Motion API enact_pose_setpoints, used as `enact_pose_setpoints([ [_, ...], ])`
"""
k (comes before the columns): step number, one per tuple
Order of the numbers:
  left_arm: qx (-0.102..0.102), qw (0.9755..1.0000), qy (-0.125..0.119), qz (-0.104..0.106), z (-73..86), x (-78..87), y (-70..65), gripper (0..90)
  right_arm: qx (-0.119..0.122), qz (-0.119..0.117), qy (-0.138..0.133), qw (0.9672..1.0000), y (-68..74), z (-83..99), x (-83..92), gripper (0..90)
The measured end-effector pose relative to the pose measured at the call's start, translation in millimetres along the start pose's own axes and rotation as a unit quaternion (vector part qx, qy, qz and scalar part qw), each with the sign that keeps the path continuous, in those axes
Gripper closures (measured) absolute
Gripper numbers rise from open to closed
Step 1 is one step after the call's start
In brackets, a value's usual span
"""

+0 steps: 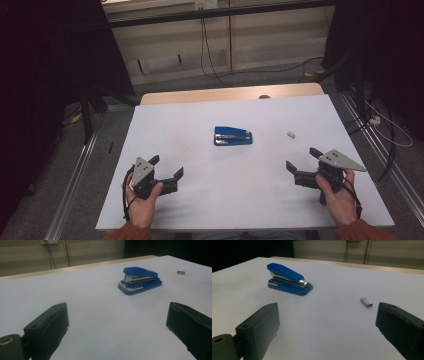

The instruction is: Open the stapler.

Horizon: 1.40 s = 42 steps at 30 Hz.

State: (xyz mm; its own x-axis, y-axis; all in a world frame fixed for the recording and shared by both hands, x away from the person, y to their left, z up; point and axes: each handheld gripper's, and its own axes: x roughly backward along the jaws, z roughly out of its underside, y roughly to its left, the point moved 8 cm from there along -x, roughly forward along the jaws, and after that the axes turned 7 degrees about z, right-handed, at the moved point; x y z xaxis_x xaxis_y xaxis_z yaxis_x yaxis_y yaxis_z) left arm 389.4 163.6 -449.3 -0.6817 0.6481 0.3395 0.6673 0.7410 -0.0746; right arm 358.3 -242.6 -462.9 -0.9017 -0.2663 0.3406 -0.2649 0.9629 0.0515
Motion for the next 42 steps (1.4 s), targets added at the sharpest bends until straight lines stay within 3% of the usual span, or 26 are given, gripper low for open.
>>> enact_pose_setpoints([
  [7,-0.025,0.9994,0.024,0.004,4.1,-11.0,-3.8,7.5,0.006,-0.027,0.004,0.9996,10.9,-1.5,-7.6,4.4],
  [14,-0.027,0.9986,0.026,0.037,2.9,-19.2,-14.6,6.9,0.026,-0.039,0.003,0.9989,25.9,-3.8,-17.2,2.7],
  [17,-0.008,0.9981,0.018,0.059,0.2,-23.0,-20.1,5.2,0.037,-0.06,-0.005,0.9975,33.1,-7.3,-20.8,1.8],
  [22,-0.014,0.998,0.02,0.057,-0.7,-31.3,-23.2,4.6,0.038,-0.074,-0.011,0.9964,39.6,-14.3,-29.4,2.6],
  [27,-0.023,0.9983,0.019,0.05,-3.5,-37.0,-23.3,4.5,0.046,-0.083,0.002,0.9955,47.4,-12.8,-36.4,8.5],
  [31,-0.032,0.998,0.021,0.049,-5.7,-44.8,-24.2,4.4,0.046,-0.086,0.006,0.9952,51.3,-12.6,-42.4,8.3],
  [35,-0.025,0.9979,0.008,0.06,-12.2,-52.3,-28.4,4.6,0.046,-0.087,0.005,0.9951,52.5,-14.3,-47.3,9.2],
  [38,-0.03,0.9978,0.008,0.058,-15.4,-59.5,-27.9,4.6,0.058,-0.081,-0.002,0.995,54.1,-16.6,-50.9,9.3],
  [42,-0.025,0.998,0.018,0.056,-17.8,-67.8,-26.6,5.2,0.067,-0.092,-0.003,0.9935,61.6,-17.6,-55.4,9.3],
])
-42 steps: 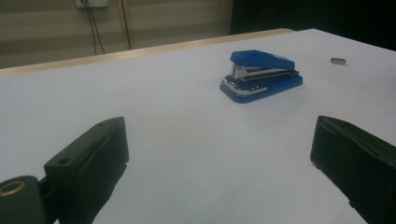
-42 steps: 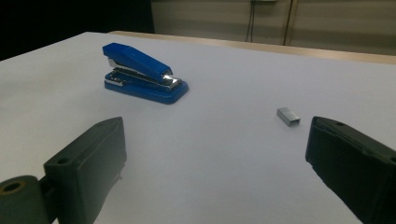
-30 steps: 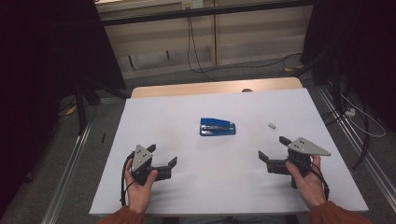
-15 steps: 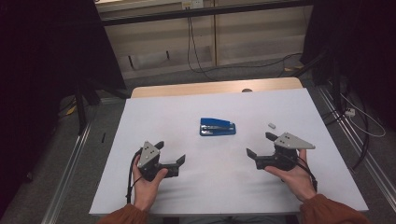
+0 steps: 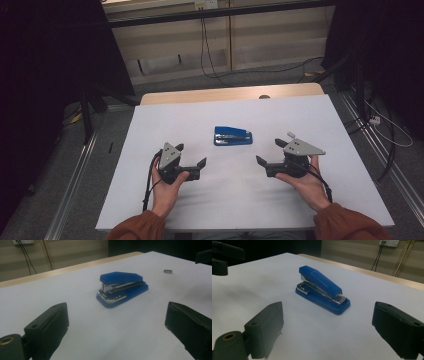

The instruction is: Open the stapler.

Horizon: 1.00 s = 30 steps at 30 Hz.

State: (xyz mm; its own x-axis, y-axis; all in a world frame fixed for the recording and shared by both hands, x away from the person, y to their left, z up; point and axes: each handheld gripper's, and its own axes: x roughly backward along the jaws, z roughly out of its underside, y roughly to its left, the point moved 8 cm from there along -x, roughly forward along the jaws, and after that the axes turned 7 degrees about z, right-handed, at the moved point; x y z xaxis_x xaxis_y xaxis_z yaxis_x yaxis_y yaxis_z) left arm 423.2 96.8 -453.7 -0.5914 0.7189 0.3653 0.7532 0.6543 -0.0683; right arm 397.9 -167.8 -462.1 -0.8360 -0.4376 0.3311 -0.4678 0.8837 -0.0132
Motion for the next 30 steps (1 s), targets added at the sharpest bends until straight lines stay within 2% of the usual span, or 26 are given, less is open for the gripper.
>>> enact_pose_setpoints([
  [2,0.006,1.0,-0.001,0.002,-1.4,-3.3,0.4,5.2,0.006,0.001,0.003,1.0,2.0,-0.5,-3.0,9.6],
  [5,0.003,1.0,0.004,0.006,-4.0,-8.1,0.2,5.2,0.003,-0.004,0.004,1.0,4.3,-3.1,-5.9,10.8],
  [8,0.003,0.9997,0.009,0.02,-6.6,-15.8,-1.1,5.2,-0.004,-0.007,-0.005,1.0,6.5,-8.2,-9.5,11.1],
  [11,-0.001,0.9995,0.015,0.026,-6.0,-26.2,-0.8,5.4,-0.008,-0.015,0.003,0.9999,9.4,-10.4,-15.2,12.9],
  [17,0.0,0.9994,0.017,0.03,-9.7,-38.7,-1.3,5.7,0.006,-0.025,0.009,0.9996,15.1,-13.4,-27.7,14.0],
  [21,0.007,0.9992,0.018,0.036,-16.9,-42.8,1.5,6.4,0.015,-0.025,-0.005,0.9996,13.8,-24.1,-33.7,17.1],
  [24,-0.008,0.9995,0.02,0.024,-23.7,-46.5,6.6,6.4,0.01,-0.028,-0.012,0.9995,13.0,-33.3,-37.5,15.4],
  [26,-0.007,0.9998,0.012,0.015,-27.6,-49.8,10.9,6.4,0.005,-0.027,-0.017,0.9995,12.8,-36.4,-41.2,17.2],
  [30,-0.02,0.9996,0.019,-0.001,-31.0,-61.1,19.9,7.0,0.005,-0.028,-0.006,0.9996,14.0,-33.6,-51.0,18.1],
])
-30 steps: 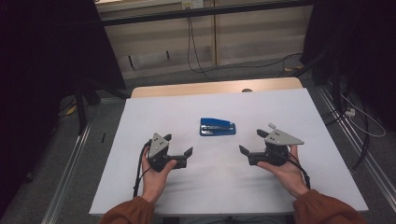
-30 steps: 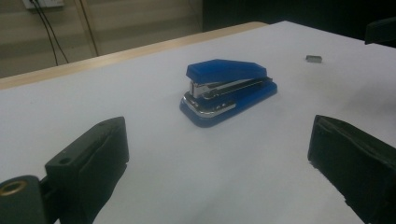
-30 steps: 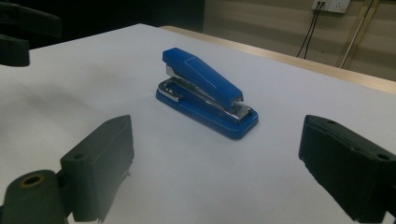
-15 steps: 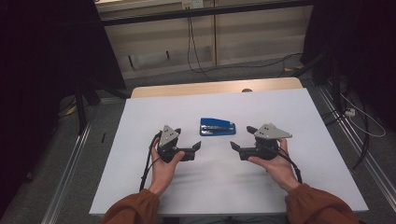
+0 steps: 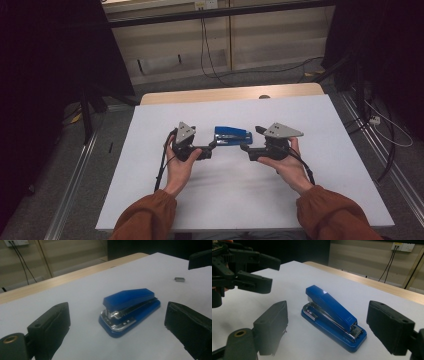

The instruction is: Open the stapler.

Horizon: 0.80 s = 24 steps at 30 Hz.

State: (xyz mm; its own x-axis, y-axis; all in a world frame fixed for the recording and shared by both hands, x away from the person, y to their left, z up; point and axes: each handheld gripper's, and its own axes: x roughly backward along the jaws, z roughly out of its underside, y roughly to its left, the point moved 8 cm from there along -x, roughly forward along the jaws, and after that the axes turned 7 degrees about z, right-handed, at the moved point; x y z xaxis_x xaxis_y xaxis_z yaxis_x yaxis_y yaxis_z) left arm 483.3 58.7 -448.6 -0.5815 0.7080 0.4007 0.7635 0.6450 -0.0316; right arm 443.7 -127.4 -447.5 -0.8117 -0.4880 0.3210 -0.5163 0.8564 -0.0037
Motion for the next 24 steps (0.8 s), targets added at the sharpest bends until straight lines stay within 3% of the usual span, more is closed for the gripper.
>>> enact_pose_setpoints([
  [2,0.01,0.9999,-0.002,0.003,-2.0,-6.5,2.6,7.4,0.007,0.003,0.009,0.9999,-1.1,1.3,-4.9,18.5],
  [4,0.008,1.0,-0.002,0.005,-5.2,-12.2,3.5,7.4,-0.006,0.002,0.012,0.9999,-2.3,0.0,-9.0,18.6],
  [10,0.007,0.9999,0.006,0.013,-10.6,-25.0,1.7,7.5,0.0,0.007,0.001,1.0,-2.7,-3.9,-19.9,22.1],
  [14,0.008,0.9998,0.006,0.017,-8.0,-28.7,2.8,7.5,0.003,-0.002,0.013,0.9999,1.7,2.3,-24.3,25.4],
  [18,0.012,0.9994,0.027,0.019,0.5,-28.4,7.7,6.9,0.003,-0.006,0.019,0.9998,4.5,6.1,-29.7,34.5],
  [24,0.009,0.9992,0.036,0.014,5.7,-26.5,15.9,6.3,0.008,-0.021,0.029,0.9993,10.1,11.9,-36.3,46.5],
])
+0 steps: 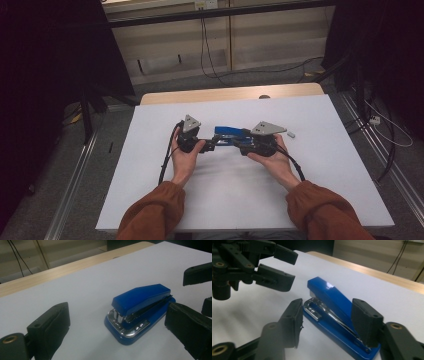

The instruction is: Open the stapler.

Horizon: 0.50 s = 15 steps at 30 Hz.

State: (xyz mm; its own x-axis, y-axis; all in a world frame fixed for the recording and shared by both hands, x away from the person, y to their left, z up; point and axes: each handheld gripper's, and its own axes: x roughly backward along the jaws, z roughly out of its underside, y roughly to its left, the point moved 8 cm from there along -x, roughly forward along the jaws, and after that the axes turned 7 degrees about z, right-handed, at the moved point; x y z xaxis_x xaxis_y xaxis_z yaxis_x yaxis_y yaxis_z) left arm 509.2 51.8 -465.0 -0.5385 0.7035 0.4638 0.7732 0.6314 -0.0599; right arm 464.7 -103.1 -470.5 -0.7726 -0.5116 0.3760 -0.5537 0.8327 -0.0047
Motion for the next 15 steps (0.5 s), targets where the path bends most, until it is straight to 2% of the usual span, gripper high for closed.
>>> enact_pose_setpoints([
  [2,0.002,1.0,0.001,0.001,0.8,0.6,2.1,6.3,-0.005,-0.004,0.001,1.0,0.9,0.4,-1.6,48.8],
  [3,0.006,1.0,0.001,-0.001,1.3,0.6,3.9,6.3,-0.005,-0.005,0.0,1.0,1.2,0.4,-2.5,52.2],
  [5,0.018,0.9998,0.002,-0.008,4.2,0.3,7.7,6.3,-0.005,-0.006,0.001,1.0,1.8,0.3,-4.4,53.1],
  [7,0.022,0.9997,0.005,-0.008,7.6,-0.4,10.0,6.3,-0.01,-0.01,0.005,0.9999,3.3,0.4,-6.6,59.4],
  [15,0.011,0.9999,0.01,-0.006,9.6,-0.7,11.4,5.5,-0.002,-0.015,0.007,0.9999,5.7,-2.1,-12.8,80.5],
])
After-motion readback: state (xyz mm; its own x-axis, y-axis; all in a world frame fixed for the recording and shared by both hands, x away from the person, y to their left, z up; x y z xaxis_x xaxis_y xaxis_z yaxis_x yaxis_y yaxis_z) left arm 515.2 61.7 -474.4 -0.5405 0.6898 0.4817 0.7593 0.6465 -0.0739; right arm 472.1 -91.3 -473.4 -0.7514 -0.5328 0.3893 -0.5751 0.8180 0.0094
